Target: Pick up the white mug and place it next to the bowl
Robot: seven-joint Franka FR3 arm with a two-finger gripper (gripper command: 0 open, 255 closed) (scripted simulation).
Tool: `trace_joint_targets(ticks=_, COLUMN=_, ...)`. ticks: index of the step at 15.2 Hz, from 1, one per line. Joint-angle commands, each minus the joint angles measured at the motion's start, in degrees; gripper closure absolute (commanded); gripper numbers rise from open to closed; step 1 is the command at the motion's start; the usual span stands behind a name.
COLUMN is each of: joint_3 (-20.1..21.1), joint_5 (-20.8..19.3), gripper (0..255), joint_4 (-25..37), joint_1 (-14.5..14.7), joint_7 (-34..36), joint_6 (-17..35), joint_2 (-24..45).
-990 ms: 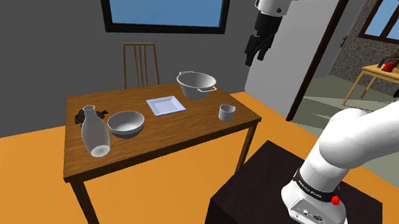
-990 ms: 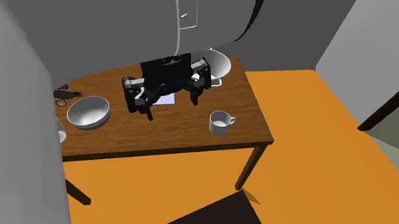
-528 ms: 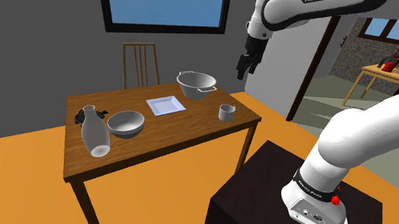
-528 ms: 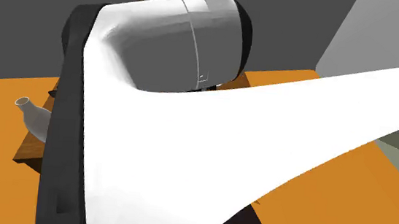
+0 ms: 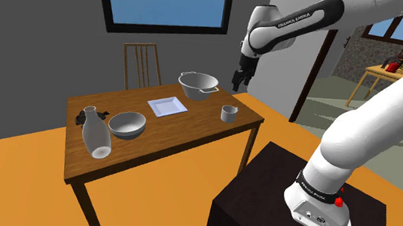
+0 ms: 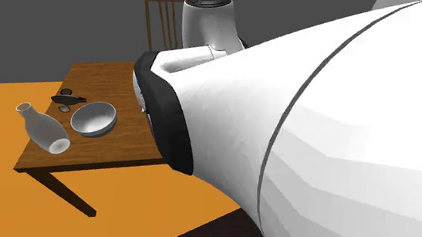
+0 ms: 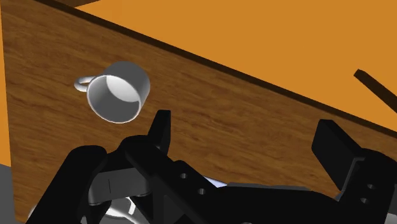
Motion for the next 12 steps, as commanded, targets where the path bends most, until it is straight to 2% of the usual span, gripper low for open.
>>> trace_joint_targets(ticks=1, joint_3=-1.25, joint_5=0.1, gripper=0, joint_4=0.6, joint_1=-0.31, joint_7=-1.28, joint_6=3.59, joint_2=3.94)
trace_joint_targets(ticks=6, joint_3=-3.82, joint_5=1.81, gripper=0, joint_4=3.07, joint_1=-0.7, joint_7=-4.64, joint_6=11.86, joint_2=14.45)
trace_joint_targets(ticks=12, joint_3=-5.4, joint_5=6.92, gripper=0, joint_4=8.64, joint_1=-1.81, joint_7=-10.33, joint_6=19.78, joint_2=27.95)
